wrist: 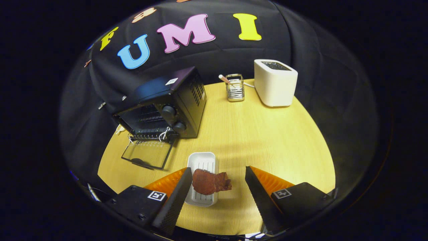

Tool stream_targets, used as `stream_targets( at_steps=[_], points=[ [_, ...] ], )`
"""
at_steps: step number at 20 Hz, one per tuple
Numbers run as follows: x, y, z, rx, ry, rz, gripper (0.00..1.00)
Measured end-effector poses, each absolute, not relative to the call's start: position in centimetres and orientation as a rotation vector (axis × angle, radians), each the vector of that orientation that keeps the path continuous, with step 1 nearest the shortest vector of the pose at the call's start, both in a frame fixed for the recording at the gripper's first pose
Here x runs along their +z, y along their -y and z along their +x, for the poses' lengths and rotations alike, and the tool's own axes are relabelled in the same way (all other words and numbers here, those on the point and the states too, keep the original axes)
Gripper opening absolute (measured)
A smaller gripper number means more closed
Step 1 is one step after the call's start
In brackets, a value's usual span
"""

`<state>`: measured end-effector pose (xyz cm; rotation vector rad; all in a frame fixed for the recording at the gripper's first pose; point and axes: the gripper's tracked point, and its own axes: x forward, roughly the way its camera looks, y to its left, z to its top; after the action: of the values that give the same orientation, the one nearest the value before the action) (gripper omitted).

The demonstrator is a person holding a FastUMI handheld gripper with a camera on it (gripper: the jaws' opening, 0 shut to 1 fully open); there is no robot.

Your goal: Open the toaster oven, put the food inside, and close the toaster oven door.

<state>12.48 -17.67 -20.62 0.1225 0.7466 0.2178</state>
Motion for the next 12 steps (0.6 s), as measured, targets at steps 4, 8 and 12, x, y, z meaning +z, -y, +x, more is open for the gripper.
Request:
stream_targets(
  at_steps=[4, 8, 12],
  points=[
    [-23.5, 17.7, 12.3, 0.274, -0.821, 0.180, 0.96],
    [-24.9, 17.0, 11.4, 0.321, -0.907, 0.268, 0.75],
    [-25.3, 17.2, 12.2, 0.321, -0.908, 0.306, 0.46]
  ],
)
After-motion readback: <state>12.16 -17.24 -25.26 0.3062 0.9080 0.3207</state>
